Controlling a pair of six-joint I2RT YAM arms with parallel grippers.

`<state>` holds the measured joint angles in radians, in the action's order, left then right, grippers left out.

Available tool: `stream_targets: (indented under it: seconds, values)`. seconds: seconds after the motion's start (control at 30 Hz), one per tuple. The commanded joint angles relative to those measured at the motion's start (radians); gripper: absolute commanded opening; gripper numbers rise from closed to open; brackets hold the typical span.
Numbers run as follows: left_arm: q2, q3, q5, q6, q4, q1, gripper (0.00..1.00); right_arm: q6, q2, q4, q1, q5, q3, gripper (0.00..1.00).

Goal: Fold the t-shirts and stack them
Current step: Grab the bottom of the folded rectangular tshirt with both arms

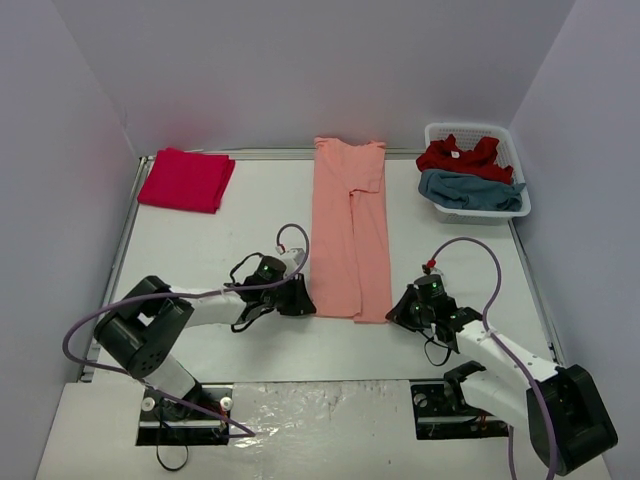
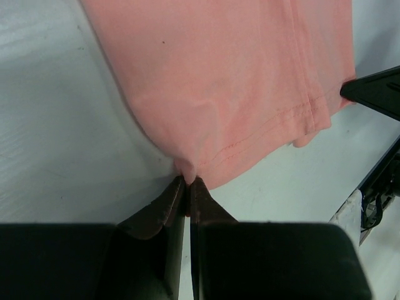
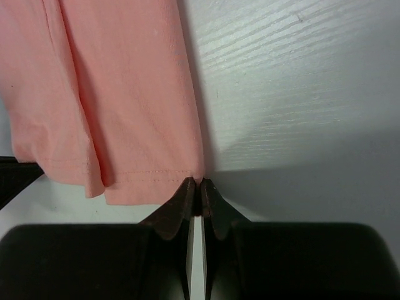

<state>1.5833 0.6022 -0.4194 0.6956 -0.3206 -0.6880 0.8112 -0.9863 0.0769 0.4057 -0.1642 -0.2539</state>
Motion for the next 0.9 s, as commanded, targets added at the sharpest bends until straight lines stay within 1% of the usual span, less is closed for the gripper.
stream_targets:
  seconds: [0.0,0.23,0.43,0.53,0.7,0.87]
  values:
    - [-0.003,-0.071,0.074,-0.011,0.186,-0.015,0.02,0.002,0.028,-0.072,0.015,0.017,0.004,0.00]
    - [-0.045,-0.110,0.093,0.021,0.192,-0.031,0.02,0.011,0.106,-0.158,0.039,0.028,-0.002,0.00]
    - [-0.078,-0.156,0.136,0.097,0.167,-0.093,0.02,0.037,0.164,-0.223,0.088,0.051,-0.002,0.00]
    - [-0.118,-0.189,0.168,0.140,0.143,-0.136,0.02,0.066,0.205,-0.250,0.113,0.067,0.005,0.00]
    - [-0.201,-0.211,0.221,0.197,0.198,-0.177,0.02,0.109,0.276,-0.310,0.173,0.103,0.007,0.00]
    - [-0.338,-0.251,0.266,0.231,0.258,-0.217,0.02,0.163,0.359,-0.408,0.252,0.156,-0.021,0.00]
